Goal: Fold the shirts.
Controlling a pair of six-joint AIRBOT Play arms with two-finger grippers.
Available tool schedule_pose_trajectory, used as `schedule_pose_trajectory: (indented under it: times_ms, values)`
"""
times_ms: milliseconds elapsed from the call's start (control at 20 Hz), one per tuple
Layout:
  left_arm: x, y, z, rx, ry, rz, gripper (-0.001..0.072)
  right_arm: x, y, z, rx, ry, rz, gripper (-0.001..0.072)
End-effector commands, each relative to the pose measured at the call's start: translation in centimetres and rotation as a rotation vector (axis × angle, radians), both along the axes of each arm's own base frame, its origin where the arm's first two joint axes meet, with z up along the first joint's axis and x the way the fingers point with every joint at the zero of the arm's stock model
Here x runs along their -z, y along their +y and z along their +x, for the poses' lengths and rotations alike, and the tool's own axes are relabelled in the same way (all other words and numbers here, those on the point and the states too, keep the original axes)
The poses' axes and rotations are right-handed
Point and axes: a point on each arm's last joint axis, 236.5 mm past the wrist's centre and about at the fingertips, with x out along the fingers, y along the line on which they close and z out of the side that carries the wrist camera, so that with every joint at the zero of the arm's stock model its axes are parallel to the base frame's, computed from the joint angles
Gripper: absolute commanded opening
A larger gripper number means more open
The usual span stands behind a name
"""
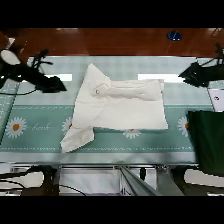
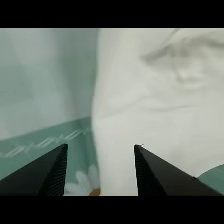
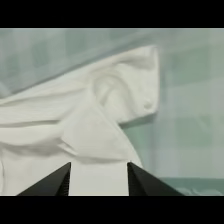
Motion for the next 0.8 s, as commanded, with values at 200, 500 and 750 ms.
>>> schedule_pose_trajectory:
  times_ms: [200,500,750]
  values:
    - [4.4,0.7,-16.6,-0.023,0.409,-0.205,0.0509,6.8,-3.7,-13.7,0.134,0.179,-0.034,0.0406]
    - [7.9,-3.2,-20.8,0.021,0.502,-0.253,0.0509,9.3,-0.2,-16.3,0.145,0.218,0.072,0.0406]
    - [9.4,-5.4,-19.5,0.069,0.411,-0.203,0.0507,9.8,0.2,-17.0,0.138,0.242,0.081,0.0406]
